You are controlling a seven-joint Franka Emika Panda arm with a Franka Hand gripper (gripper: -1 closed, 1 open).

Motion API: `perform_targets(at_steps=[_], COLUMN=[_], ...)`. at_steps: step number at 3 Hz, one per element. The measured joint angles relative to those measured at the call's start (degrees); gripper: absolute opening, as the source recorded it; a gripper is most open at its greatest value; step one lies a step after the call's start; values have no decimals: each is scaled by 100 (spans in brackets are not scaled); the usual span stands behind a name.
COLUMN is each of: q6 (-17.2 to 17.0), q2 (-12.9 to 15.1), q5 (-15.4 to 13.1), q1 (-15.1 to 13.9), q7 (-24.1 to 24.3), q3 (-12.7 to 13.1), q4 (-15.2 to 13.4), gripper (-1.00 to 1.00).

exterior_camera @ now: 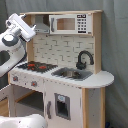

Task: Play with the kitchen

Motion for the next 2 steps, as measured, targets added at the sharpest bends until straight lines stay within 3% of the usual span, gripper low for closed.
perform_targets(at_steps=[2], q6=[-975], q2=[26], q5=[0], q1=[-20], q7=[943], q3=[5], q4=[387], gripper=[100])
